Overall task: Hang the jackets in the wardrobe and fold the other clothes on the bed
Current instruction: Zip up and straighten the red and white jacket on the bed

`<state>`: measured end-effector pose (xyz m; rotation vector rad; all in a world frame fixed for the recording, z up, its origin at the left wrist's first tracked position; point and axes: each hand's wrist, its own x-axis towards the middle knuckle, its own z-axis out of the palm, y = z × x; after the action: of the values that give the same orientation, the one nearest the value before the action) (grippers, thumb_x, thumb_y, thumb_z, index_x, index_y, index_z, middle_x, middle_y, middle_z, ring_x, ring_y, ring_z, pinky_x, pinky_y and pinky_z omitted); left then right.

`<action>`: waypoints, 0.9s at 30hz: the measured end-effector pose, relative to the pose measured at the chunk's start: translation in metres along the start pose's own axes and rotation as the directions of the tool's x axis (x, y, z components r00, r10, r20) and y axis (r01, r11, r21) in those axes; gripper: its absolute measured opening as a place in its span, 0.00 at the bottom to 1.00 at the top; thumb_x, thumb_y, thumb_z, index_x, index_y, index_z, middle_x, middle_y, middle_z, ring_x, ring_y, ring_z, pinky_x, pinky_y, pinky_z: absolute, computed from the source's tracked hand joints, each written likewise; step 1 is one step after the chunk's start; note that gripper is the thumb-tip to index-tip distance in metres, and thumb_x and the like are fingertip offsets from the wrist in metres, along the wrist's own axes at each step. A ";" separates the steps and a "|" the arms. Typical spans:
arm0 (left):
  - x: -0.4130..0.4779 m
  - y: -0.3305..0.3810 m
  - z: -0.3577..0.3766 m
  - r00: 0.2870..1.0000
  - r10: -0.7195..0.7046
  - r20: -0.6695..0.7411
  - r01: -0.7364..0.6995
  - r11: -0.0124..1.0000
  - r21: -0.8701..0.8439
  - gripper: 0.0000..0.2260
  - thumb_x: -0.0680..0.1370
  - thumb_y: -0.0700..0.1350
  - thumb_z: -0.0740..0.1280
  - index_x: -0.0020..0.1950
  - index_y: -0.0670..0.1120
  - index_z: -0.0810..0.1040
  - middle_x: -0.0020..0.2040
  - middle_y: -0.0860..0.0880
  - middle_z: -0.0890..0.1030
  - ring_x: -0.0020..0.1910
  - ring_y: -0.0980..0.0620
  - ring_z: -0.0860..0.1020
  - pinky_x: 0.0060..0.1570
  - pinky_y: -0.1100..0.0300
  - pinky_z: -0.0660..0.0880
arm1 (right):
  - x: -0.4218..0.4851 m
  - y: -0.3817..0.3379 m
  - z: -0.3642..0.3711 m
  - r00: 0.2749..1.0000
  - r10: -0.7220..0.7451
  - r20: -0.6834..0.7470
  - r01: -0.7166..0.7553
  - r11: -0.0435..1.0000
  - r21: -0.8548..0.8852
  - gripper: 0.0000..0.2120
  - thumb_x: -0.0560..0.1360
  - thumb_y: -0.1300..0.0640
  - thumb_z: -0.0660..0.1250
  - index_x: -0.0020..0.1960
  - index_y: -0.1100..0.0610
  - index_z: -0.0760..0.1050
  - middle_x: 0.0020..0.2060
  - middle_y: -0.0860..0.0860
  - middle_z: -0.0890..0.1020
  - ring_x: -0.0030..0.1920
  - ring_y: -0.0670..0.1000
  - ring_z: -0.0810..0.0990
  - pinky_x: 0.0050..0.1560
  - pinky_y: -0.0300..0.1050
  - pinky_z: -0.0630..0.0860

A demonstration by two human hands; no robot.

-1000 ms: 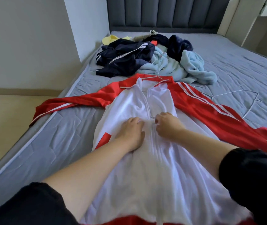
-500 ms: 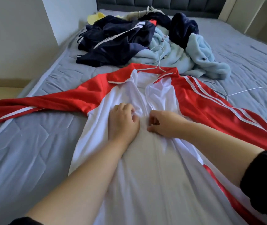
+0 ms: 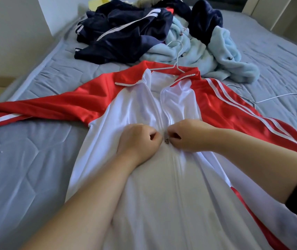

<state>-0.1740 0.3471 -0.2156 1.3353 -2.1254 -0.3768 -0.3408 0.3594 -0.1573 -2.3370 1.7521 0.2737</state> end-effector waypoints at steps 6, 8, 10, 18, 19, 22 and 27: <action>0.000 0.001 0.003 0.992 0.029 0.124 -0.038 0.997 0.073 0.23 0.75 0.55 0.61 0.24 0.45 0.64 0.24 0.49 0.69 0.32 0.50 0.68 0.43 0.57 0.61 | -0.008 0.004 0.010 0.980 -0.010 -0.199 0.028 0.996 0.089 0.10 0.74 0.54 0.62 0.35 0.54 0.69 0.32 0.50 0.75 0.36 0.55 0.74 0.37 0.51 0.73; 0.000 0.004 0.002 0.990 0.035 0.136 -0.051 0.992 0.117 0.26 0.74 0.61 0.60 0.23 0.46 0.64 0.24 0.51 0.68 0.29 0.56 0.65 0.41 0.57 0.59 | -0.013 0.006 0.016 0.952 -0.053 -0.301 0.070 0.996 0.048 0.09 0.76 0.54 0.62 0.40 0.58 0.73 0.37 0.50 0.78 0.39 0.56 0.76 0.40 0.53 0.73; -0.002 0.007 0.002 0.991 0.037 0.125 -0.058 0.983 0.171 0.27 0.72 0.66 0.59 0.23 0.47 0.65 0.25 0.54 0.67 0.29 0.61 0.62 0.40 0.59 0.56 | -0.015 0.006 0.020 0.925 -0.090 -0.370 0.096 0.995 -0.002 0.09 0.77 0.53 0.62 0.44 0.59 0.74 0.40 0.51 0.78 0.41 0.57 0.77 0.40 0.53 0.72; -0.001 0.009 0.002 0.982 -0.007 0.191 -0.038 0.972 0.232 0.24 0.69 0.69 0.63 0.25 0.50 0.67 0.28 0.56 0.68 0.32 0.58 0.64 0.43 0.58 0.57 | -0.007 0.006 0.018 0.931 -0.118 -0.346 0.074 0.988 -0.139 0.05 0.78 0.53 0.60 0.45 0.53 0.70 0.43 0.48 0.76 0.44 0.54 0.77 0.34 0.46 0.63; -0.001 0.009 0.002 0.980 -0.008 0.199 -0.040 0.970 0.238 0.25 0.69 0.68 0.62 0.25 0.50 0.67 0.27 0.56 0.68 0.33 0.56 0.66 0.42 0.58 0.58 | -0.005 0.004 0.015 0.920 -0.121 -0.374 0.057 0.982 -0.178 0.03 0.77 0.56 0.61 0.45 0.54 0.71 0.43 0.49 0.76 0.44 0.54 0.77 0.33 0.45 0.61; 0.002 0.008 0.003 0.978 0.006 0.209 -0.066 0.958 0.279 0.26 0.71 0.67 0.60 0.24 0.48 0.66 0.24 0.54 0.68 0.31 0.54 0.67 0.39 0.56 0.56 | 0.007 -0.003 0.005 0.892 -0.042 -0.451 -0.033 0.987 -0.156 0.07 0.71 0.65 0.62 0.40 0.55 0.67 0.39 0.50 0.72 0.39 0.56 0.75 0.28 0.44 0.53; 0.004 0.008 0.008 0.975 0.054 0.214 -0.128 0.928 0.349 0.27 0.70 0.69 0.58 0.25 0.47 0.65 0.26 0.53 0.69 0.35 0.51 0.69 0.39 0.56 0.58 | 0.041 0.001 -0.012 0.755 0.201 -0.625 -0.196 0.978 0.078 0.07 0.77 0.61 0.63 0.41 0.57 0.66 0.44 0.54 0.73 0.38 0.57 0.71 0.31 0.46 0.61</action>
<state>-0.1857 0.3467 -0.2163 1.4385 -2.5084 -0.0839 -0.3299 0.3184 -0.1569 -2.3979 2.2806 -0.5703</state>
